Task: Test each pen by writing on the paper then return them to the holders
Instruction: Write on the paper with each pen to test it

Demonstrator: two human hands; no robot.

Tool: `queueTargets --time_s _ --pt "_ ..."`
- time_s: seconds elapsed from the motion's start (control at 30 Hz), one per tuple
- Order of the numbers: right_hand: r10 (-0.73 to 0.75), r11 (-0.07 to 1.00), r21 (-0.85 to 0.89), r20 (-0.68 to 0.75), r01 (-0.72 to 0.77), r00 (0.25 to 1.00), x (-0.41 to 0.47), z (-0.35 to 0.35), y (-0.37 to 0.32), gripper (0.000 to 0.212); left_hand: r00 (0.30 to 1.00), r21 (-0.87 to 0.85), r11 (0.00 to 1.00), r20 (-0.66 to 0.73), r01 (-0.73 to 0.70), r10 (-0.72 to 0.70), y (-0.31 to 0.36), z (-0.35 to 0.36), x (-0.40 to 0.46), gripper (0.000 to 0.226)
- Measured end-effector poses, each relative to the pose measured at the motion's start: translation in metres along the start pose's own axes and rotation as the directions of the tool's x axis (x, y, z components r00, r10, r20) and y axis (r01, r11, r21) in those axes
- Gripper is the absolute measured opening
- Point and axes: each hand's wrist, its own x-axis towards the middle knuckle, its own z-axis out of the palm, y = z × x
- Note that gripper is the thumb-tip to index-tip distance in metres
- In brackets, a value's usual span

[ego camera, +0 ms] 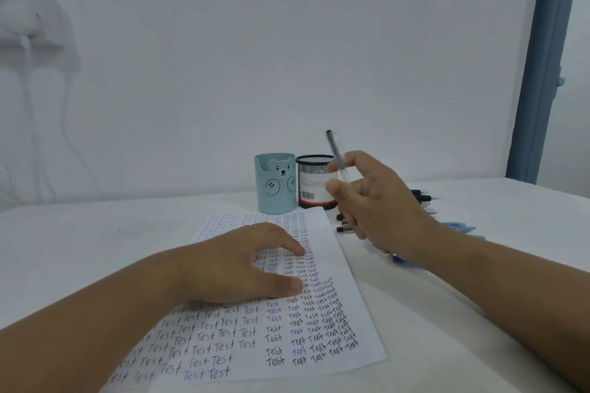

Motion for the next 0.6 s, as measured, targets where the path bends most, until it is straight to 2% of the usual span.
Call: queueTargets --time_s 0.07,0.23,0.33,0.43,0.6 --pt "-0.060 0.991 -0.118 -0.022 0.057 0.998 0.0006 0.0007 0.0005 0.019 1.000 -0.002 1.000 -0.002 0.000 0.000 0.0005 0.0001 -0.0003 0.061" --pt "-0.154 0.952 -0.274 -0.035 0.139 0.988 0.0024 0.0049 0.0064 0.026 1.000 -0.017 1.000 -0.009 -0.009 0.008 -0.0008 0.0003 0.0014 0.059" --pt "-0.138 0.967 -0.222 -0.021 0.130 0.990 0.0013 0.0059 0.0070 0.013 1.000 -0.007 1.000 -0.009 -0.004 0.004 -0.0001 0.0007 0.0010 0.060" --pt "-0.110 0.981 -0.163 -0.011 0.107 0.994 -0.0009 0.0062 0.0034 0.016 1.000 -0.011 1.000 -0.006 -0.004 0.004 -0.0003 0.0006 0.0004 0.059" --pt "-0.113 0.978 -0.176 -0.010 0.109 0.994 0.0003 0.0053 0.0053 0.013 1.000 -0.013 1.000 -0.013 -0.018 0.018 -0.0019 0.0010 0.0008 0.059"
